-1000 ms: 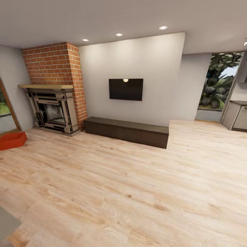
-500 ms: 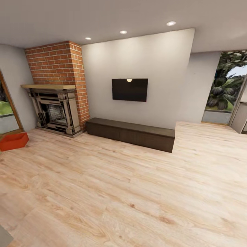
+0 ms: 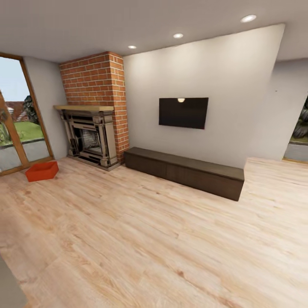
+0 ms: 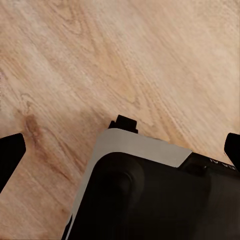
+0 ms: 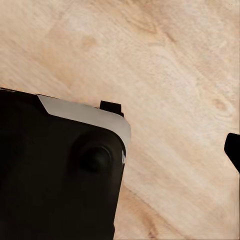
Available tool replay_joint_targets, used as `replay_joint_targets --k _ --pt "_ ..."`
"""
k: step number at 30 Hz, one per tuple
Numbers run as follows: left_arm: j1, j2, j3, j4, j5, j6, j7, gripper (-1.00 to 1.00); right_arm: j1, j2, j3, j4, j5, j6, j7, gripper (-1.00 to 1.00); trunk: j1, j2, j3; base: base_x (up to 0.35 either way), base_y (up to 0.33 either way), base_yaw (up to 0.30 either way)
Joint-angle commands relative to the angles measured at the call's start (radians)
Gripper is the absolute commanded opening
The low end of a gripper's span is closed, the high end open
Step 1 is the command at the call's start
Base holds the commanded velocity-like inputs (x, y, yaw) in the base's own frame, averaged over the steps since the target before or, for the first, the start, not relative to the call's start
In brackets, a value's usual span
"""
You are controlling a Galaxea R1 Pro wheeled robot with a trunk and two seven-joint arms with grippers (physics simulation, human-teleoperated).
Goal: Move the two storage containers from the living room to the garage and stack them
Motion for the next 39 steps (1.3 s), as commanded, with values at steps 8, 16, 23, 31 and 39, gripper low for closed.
replay_joint_targets --k 8,16,23,31,39 --pt "-0.001 0.000 -0.009 0.000 0.008 -0.002 0.003 1.00 -0.001 0.000 0.008 0.003 -0.005 -0.004 -0.003 1.00 0.001 -0.001 -0.001 0.322 0.000 0.131" --pt "-0.001 0.000 -0.009 0.000 0.008 -0.001 0.002 1.00 -0.001 -0.006 0.021 0.003 0.010 -0.004 -0.002 1.00 0.001 -0.001 -0.001 0.322 0.000 0.006" --pt "-0.001 0.000 -0.009 0.000 0.008 0.002 0.002 1.00 -0.001 -0.007 0.026 0.003 0.014 -0.003 -0.002 1.00 0.001 -0.001 -0.001 0.322 0.000 0.000" --pt "-0.001 0.000 -0.009 0.000 0.008 0.002 0.002 1.00 -0.001 -0.007 0.025 0.003 0.014 -0.003 -0.002 1.00 0.001 -0.001 -0.001 0.322 0.000 0.000" --pt "-0.001 0.000 -0.009 0.000 0.008 0.002 0.002 1.00 -0.001 -0.003 0.022 0.003 0.005 -0.004 -0.003 1.00 0.001 -0.001 -0.001 0.322 0.000 0.000"
